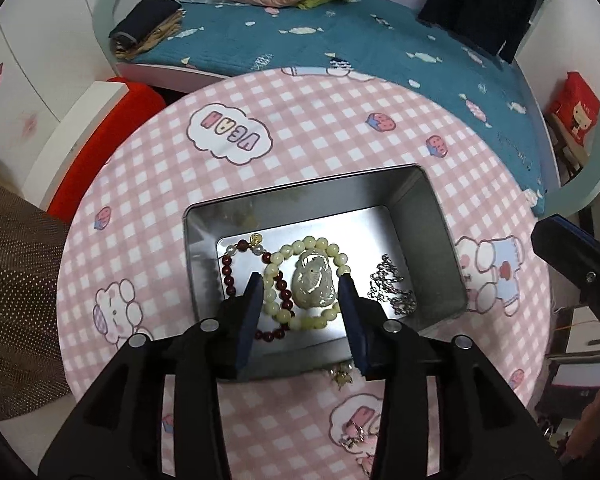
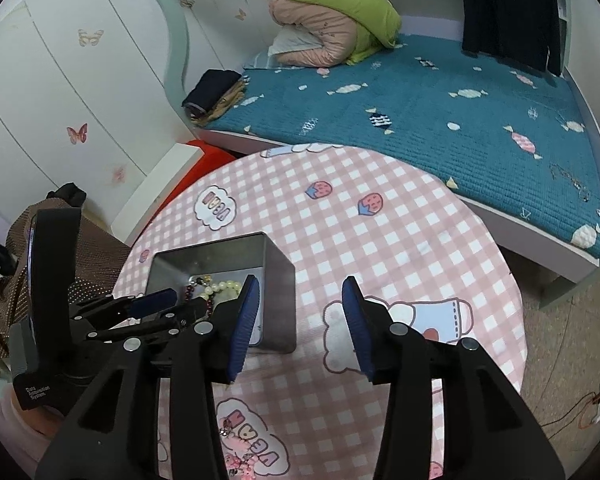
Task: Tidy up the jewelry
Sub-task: 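Lift both open tools out of the tin box and back away, then close the right tool on the pink bunny charm and lift it, then carry the pink bunny charm with the right tool over the tin box, then open the right tool to drop the pink bunny charm into the box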
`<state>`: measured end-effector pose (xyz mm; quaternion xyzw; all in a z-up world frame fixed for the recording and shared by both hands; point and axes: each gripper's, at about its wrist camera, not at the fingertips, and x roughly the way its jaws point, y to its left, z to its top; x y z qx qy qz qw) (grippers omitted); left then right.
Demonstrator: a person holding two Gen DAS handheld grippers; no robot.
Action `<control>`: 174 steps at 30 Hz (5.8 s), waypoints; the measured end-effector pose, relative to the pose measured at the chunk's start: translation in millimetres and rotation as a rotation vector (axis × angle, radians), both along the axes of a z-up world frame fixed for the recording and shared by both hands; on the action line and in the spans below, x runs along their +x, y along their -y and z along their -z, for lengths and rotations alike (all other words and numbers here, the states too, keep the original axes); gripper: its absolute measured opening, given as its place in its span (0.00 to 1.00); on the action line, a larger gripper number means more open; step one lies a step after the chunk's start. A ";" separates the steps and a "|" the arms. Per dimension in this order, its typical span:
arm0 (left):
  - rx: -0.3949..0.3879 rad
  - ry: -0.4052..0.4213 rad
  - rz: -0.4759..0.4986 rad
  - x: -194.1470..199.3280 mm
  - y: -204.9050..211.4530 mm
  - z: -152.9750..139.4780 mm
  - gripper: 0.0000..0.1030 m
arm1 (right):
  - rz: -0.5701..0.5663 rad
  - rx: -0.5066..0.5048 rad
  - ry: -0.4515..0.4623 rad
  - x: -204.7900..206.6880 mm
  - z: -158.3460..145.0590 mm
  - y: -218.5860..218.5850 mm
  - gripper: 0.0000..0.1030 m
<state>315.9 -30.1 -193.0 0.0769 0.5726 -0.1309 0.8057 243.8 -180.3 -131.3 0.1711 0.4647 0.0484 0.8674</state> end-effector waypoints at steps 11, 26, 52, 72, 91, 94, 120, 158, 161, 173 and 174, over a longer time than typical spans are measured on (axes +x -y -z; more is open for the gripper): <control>-0.002 0.073 -0.030 -40.7 -11.6 -32.6 0.61 | -0.020 -0.020 0.061 -33.5 -22.8 -5.2 0.62; -0.046 0.035 -0.106 -106.0 -48.7 -24.9 0.73 | -0.101 -0.057 0.019 -87.2 -4.2 -33.1 0.72; -0.003 -0.118 -0.121 -161.4 -82.9 42.1 0.83 | -0.430 -0.171 -0.095 -133.8 85.8 -102.5 0.38; -0.082 -0.107 -0.033 -148.0 -48.9 33.4 0.84 | -0.428 -0.240 -0.028 -127.7 75.2 -91.5 0.14; -0.094 -0.145 0.032 -137.1 -2.7 58.8 0.30 | -0.229 -0.202 -0.070 -133.7 71.0 -31.8 0.14; -0.090 -0.148 0.034 -136.8 -1.6 59.1 0.21 | -0.220 -0.194 -0.069 -133.2 69.6 -29.4 0.14; -0.139 0.012 0.012 -131.4 -29.1 -4.3 0.15 | -0.223 -0.184 0.036 -111.2 28.1 -36.3 0.14; -0.263 0.045 -0.005 4.8 -11.0 -7.9 0.15 | -0.256 -0.190 0.120 36.1 8.9 -60.7 0.16; -0.271 0.053 -0.010 11.2 -9.3 -5.1 0.15 | -0.247 -0.184 0.101 41.0 10.3 -57.0 0.16; -0.279 0.033 0.034 26.9 16.6 11.7 0.15 | -0.165 -0.170 0.044 26.7 11.8 -31.7 0.17; -0.275 0.033 0.034 27.4 18.1 13.2 0.15 | -0.156 -0.169 0.035 25.7 13.3 -29.0 0.17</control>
